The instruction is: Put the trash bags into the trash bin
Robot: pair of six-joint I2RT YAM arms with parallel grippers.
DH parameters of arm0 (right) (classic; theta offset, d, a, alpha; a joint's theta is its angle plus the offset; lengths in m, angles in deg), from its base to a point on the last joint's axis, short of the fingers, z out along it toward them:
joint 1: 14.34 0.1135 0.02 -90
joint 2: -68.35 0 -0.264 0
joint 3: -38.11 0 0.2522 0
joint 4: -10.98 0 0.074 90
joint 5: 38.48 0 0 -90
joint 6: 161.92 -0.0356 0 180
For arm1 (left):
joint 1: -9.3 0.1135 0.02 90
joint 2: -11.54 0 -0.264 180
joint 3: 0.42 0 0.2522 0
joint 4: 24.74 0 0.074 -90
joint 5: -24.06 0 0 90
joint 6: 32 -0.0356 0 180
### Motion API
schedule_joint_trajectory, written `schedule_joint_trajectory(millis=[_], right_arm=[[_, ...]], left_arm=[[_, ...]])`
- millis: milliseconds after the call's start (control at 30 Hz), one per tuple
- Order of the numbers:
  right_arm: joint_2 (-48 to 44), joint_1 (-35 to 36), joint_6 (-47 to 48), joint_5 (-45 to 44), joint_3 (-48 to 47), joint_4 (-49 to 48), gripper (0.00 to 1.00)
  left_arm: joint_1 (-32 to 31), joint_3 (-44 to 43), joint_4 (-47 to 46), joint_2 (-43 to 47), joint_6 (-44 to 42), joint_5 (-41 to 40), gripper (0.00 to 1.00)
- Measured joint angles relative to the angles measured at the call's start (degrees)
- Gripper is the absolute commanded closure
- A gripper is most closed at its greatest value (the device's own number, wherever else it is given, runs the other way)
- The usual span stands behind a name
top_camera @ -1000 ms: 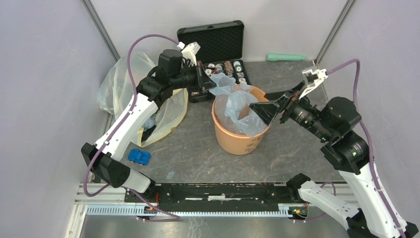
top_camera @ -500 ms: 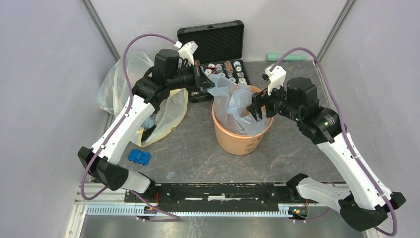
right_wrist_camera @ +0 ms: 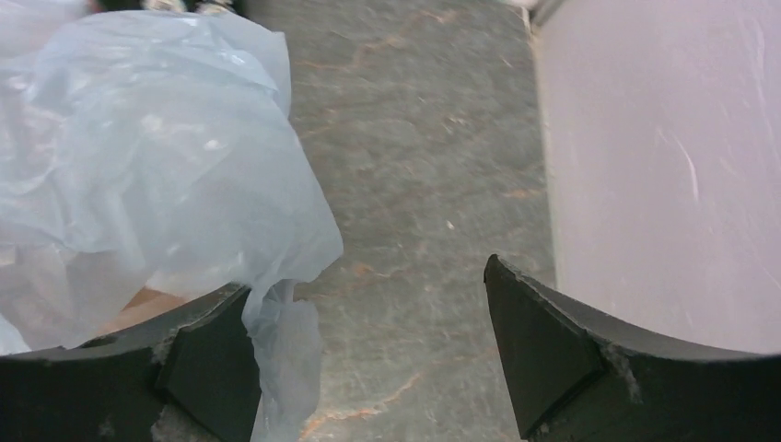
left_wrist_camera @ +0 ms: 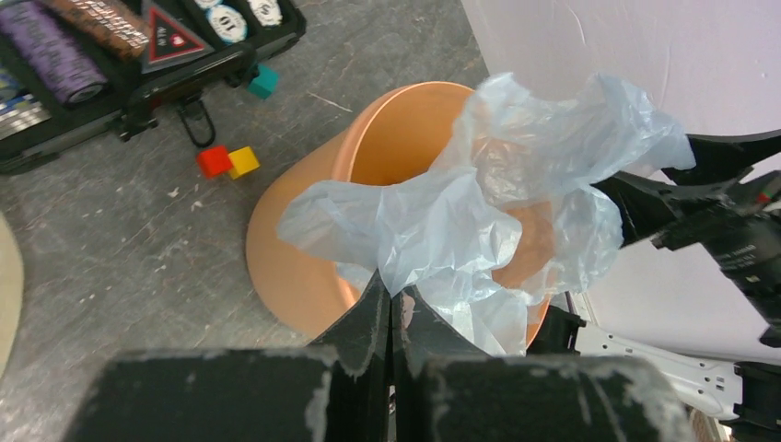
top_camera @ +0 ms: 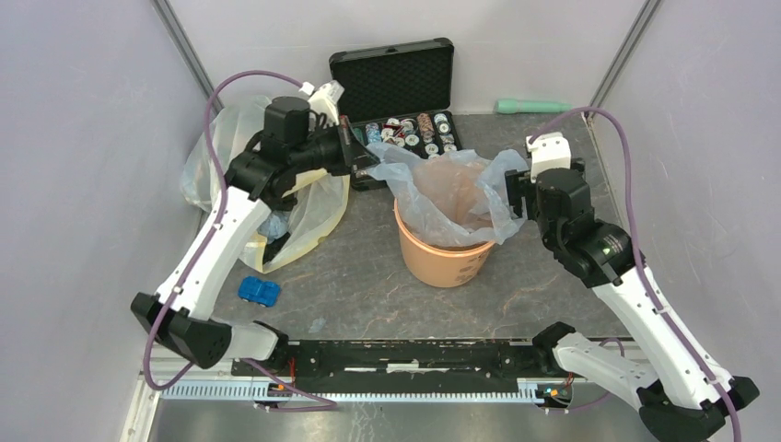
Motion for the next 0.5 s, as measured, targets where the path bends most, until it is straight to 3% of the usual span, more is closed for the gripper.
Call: schedule_joint_trajectory(millis=[67, 267, 500], right_arm=[[-0.9, -0.4, -0.5, -3.2, 2.7, -1.0, 0.02], [-2.3, -1.7, -2.0, -9.8, 6.6, -1.7, 0.02], [-2.4, -1.8, -0.9, -4.0, -2.4, 1.2, 0.02]], left_arm=[[1.6, 1.7, 0.3, 2.3, 0.0, 0.8, 0.98], [5.4, 8.7, -1.3, 9.0, 0.1, 7.3, 0.98], [5.4, 11.6, -3.4, 8.0, 0.2, 11.7, 0.98]])
